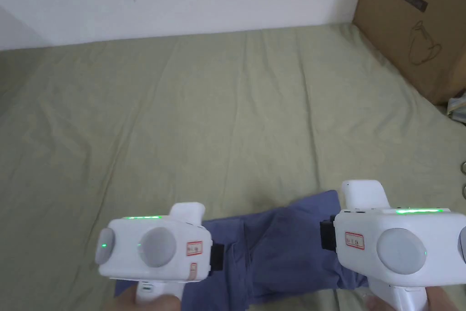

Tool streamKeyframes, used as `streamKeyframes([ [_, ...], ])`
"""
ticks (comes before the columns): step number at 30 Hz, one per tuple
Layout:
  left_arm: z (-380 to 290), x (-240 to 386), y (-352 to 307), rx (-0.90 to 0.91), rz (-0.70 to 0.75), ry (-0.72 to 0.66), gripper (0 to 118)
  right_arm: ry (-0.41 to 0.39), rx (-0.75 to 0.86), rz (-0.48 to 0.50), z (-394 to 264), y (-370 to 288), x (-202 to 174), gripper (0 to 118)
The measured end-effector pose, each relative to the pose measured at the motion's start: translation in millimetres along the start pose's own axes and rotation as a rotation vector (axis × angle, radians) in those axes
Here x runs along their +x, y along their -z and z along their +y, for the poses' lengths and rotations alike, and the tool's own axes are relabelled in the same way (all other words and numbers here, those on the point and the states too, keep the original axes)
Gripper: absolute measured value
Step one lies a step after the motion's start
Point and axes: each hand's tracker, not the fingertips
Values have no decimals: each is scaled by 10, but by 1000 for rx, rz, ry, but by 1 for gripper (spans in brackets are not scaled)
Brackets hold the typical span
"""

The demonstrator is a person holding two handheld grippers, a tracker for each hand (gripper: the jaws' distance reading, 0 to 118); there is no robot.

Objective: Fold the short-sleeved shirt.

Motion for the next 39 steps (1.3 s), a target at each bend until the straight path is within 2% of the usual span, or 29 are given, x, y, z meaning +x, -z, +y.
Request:
streamKeyframes([
  [3,-11,235,254,-64,48,47,0,-19,-12,-7,-10,39,3,0],
  [5,-27,435,305,-47,141,130,0,-11,-16,-4,-8,49,22,0],
  [8,-23,660,279,-17,154,210,0,-2,-17,0,-8,55,42,0],
  [10,-18,737,205,1,0,192,0,-8,-16,-2,-6,54,44,0],
  [12,-26,723,99,30,-181,115,0,-6,-14,-2,-2,47,53,0],
  [14,-7,620,-52,68,-207,63,0,-6,-14,-1,9,43,60,0],
  [18,28,81,-515,201,102,134,0,-8,-10,-4,33,28,70,0],
  [20,5,-385,-705,232,189,92,0,-15,-11,-6,42,40,64,0],
  [21,-18,-712,-791,241,171,32,4,-18,-12,-7,46,48,56,0],
  [22,-52,-1021,-860,247,124,-48,18,-19,-13,-5,49,56,47,0],
  [23,-91,-1271,-901,233,56,-122,58,-20,-16,-2,50,66,36,0],
  [24,-157,-1615,-910,206,-44,-207,86,-18,-20,7,52,79,26,0],
  [25,-255,-1910,-897,198,-127,-299,103,-10,-28,19,53,95,18,0],
  [26,-323,-2040,-918,204,-170,-353,114,-7,-33,24,54,108,8,0],
  [29,-536,-2537,-779,224,-299,-515,115,-20,-40,17,43,135,-48,0],
  [31,-652,-2599,-582,207,-513,-614,116,-26,-52,23,34,167,-74,0],
  [33,-705,-2594,-367,176,-665,-675,116,-25,-69,32,25,195,-101,0],
  [39,-502,-2211,-45,153,-818,-617,116,-32,-107,40,11,235,-143,0],
])
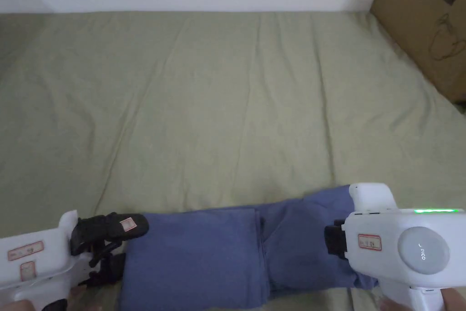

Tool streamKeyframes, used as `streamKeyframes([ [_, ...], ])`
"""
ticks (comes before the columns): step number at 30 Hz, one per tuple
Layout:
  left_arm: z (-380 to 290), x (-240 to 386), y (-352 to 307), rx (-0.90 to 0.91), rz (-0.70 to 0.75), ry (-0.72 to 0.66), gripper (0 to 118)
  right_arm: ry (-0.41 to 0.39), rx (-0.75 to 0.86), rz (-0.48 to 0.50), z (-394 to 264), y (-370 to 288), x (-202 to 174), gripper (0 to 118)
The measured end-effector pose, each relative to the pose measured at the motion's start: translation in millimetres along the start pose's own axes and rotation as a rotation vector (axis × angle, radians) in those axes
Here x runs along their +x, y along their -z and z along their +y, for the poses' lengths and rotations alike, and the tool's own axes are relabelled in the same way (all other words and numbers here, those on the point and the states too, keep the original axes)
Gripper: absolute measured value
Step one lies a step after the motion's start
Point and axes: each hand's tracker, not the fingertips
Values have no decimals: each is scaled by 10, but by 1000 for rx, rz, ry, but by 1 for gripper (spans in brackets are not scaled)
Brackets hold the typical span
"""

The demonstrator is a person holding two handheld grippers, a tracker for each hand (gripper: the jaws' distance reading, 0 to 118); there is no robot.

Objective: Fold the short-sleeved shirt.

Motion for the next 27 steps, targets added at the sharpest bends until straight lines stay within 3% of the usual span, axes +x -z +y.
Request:
streamKeyframes([
  [7,-6,-73,267,-79,-66,-5,115,-3,-8,-6,22,31,-4,0],
  [8,-8,-67,257,-81,-65,-2,108,-2,-10,-4,20,40,-4,0],
  [9,-11,-75,241,-79,-39,19,92,-2,-13,0,17,48,-6,0],
  [10,-3,-123,224,-66,37,40,58,-2,-15,2,11,56,-9,0],
  [11,0,-173,221,-61,139,58,8,-2,-17,4,4,62,-14,0],
  [12,-19,-260,260,-80,295,95,8,-4,-20,6,-8,69,-21,0],
  [13,-41,-270,231,-53,119,50,8,-7,-24,9,-17,78,-27,0],
  [14,-26,-216,214,-23,97,38,8,-10,-29,11,-21,88,-31,0],
  [23,-145,650,-111,-17,508,325,8,-19,-1,23,54,-40,-69,0],
  [27,-126,1073,-555,63,908,441,8,-31,32,-18,90,-135,-125,0],
])
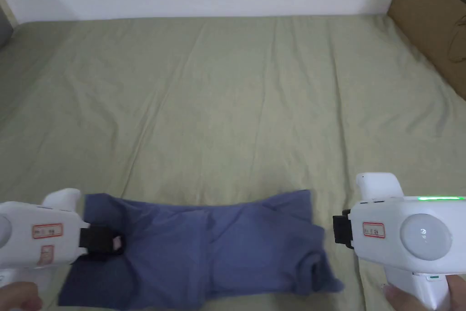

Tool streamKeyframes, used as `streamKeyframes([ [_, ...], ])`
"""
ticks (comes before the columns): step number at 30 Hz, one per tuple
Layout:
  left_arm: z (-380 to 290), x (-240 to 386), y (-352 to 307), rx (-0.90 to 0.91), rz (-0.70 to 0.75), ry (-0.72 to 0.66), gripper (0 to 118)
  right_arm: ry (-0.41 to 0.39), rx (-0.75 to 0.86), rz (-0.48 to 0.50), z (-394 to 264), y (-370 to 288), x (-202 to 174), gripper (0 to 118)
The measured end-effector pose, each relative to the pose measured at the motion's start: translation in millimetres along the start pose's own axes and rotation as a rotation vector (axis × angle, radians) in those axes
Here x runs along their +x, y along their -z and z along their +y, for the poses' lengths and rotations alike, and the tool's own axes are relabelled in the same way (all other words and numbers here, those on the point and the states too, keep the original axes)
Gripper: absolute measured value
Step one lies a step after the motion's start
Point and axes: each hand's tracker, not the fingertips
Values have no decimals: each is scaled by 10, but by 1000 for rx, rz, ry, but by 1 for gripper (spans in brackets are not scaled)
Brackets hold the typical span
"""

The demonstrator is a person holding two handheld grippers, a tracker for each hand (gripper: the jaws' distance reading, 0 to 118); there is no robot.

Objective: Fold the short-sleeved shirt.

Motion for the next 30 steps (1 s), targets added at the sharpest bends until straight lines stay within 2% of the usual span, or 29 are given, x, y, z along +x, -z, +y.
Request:
streamKeyframes([
  [2,39,1,-145,5,198,79,8,-14,15,-19,2,-24,-28,0],
  [5,77,105,-237,13,331,188,8,-19,23,-18,-5,-23,-56,0],
  [7,94,264,-269,14,253,150,8,-6,17,20,-16,-15,-69,0],
  [12,202,860,-206,14,83,116,8,-16,9,39,-69,2,-96,0],
  [15,247,1243,-20,-36,-65,110,8,-7,4,51,-98,11,-64,0],
  [19,288,1653,378,-101,-146,87,11,-2,0,50,-131,13,10,0],
  [21,309,1762,605,-133,-207,51,29,3,-4,44,-143,18,50,0],
  [22,315,1810,717,-154,-229,29,45,7,-6,44,-149,21,72,0],
  [23,316,1842,798,-173,-246,16,70,11,-7,44,-154,23,90,0],
  [24,293,1915,866,-189,-277,-3,88,16,-9,43,-159,22,107,0],
  [25,287,1931,928,-206,-330,-28,97,20,-9,43,-167,20,125,0],
  [27,262,1919,939,-231,-431,-64,102,24,-8,44,-170,9,153,0],
  [28,234,1946,884,-229,-453,-60,110,24,-7,43,-170,5,166,0],
  [30,257,1937,720,-193,-373,21,110,27,-2,40,-168,5,192,0],
])
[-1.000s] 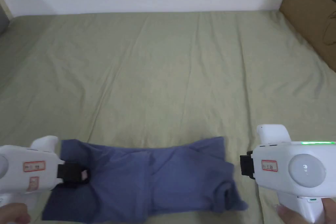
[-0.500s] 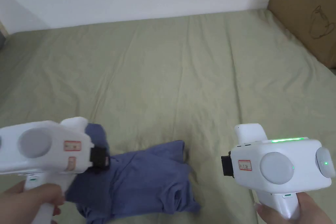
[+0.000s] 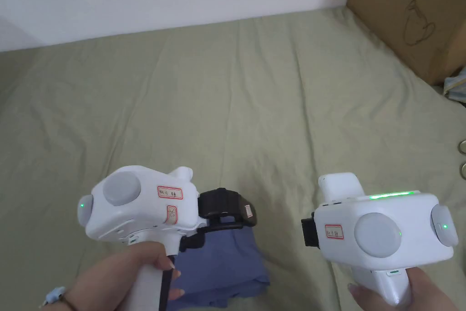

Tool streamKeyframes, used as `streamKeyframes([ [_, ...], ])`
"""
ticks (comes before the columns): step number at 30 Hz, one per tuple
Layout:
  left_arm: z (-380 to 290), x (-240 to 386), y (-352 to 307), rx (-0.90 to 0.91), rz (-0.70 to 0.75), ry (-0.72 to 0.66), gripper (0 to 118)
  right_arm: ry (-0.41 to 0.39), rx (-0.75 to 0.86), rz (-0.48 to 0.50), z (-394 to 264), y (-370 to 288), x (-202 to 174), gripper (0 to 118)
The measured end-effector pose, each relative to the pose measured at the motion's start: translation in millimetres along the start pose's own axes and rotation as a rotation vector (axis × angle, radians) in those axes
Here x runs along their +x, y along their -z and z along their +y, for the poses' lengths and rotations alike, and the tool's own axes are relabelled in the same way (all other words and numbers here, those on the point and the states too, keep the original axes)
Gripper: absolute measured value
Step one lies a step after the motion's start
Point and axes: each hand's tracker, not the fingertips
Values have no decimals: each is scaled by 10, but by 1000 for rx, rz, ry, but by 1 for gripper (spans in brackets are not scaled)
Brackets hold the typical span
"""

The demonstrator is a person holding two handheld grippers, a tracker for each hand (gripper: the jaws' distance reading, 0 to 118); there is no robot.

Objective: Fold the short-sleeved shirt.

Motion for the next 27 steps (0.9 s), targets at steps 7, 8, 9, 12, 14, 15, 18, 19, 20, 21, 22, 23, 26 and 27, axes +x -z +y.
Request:
streamKeyframes([
  [7,-136,254,-539,149,389,311,8,9,26,-10,49,-42,39,0],
  [8,-141,249,-557,151,358,284,2,9,26,-10,54,-43,41,0],
  [9,-136,268,-558,151,293,258,1,8,27,-10,59,-46,42,0],
  [12,-108,421,-356,115,284,273,1,-2,39,-34,68,-67,40,0],
  [14,-104,538,-133,77,350,351,1,-5,40,-37,83,-79,55,0],
  [15,-101,590,-5,54,368,374,1,-5,39,-38,90,-80,63,0],
  [18,-108,608,379,-26,355,350,1,-5,43,-42,98,-90,86,0],
  [19,-115,631,493,-44,362,358,1,-9,46,-48,100,-89,99,0],
  [20,-124,648,581,-54,369,362,1,-10,47,-52,99,-89,109,0],
  [21,-141,661,677,-63,376,362,1,-12,47,-56,97,-88,122,0],
  [22,-156,593,768,-78,376,356,1,-11,46,-58,94,-83,138,0],
  [23,-162,579,840,-87,376,348,1,-9,45,-58,88,-76,154,0],
  [26,-217,469,1093,-148,372,355,1,-1,35,-56,72,-51,185,0],
  [27,-222,472,1134,-137,378,356,1,0,32,-55,65,-43,193,0],
])
